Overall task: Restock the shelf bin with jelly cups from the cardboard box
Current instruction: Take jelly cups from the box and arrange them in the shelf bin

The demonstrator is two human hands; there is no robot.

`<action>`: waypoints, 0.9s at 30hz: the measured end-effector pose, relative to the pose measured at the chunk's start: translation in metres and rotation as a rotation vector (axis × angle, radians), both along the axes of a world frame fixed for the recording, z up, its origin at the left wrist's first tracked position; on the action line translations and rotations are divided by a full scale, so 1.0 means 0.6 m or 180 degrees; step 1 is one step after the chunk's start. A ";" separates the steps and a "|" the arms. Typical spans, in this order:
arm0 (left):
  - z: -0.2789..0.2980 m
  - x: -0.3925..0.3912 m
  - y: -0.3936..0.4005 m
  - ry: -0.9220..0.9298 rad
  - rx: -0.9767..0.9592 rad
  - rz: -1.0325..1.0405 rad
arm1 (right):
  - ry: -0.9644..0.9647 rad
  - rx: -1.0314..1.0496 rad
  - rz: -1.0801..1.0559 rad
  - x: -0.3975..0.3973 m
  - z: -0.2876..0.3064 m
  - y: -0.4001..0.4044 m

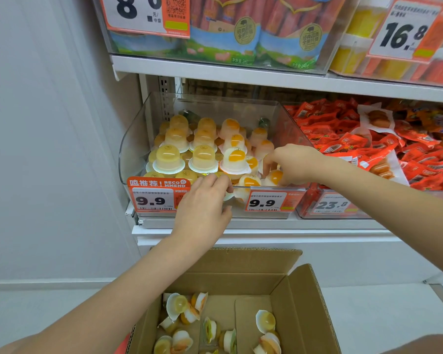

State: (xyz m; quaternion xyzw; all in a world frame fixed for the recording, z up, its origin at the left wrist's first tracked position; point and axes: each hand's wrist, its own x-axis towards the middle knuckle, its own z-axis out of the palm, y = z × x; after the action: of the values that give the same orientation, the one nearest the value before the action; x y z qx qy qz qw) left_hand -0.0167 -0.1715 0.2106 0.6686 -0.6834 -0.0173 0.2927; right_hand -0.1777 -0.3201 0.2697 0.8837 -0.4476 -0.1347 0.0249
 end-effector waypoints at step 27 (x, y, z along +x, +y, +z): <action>0.000 0.000 0.001 -0.0077 0.0015 0.0015 | 0.0069 0.0039 -0.0123 -0.001 0.004 -0.001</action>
State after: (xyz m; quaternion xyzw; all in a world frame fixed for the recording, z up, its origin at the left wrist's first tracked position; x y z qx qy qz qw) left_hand -0.0165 -0.1708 0.2108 0.6710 -0.6853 -0.0101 0.2829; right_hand -0.1782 -0.3210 0.2719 0.8735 -0.4634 -0.1476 0.0217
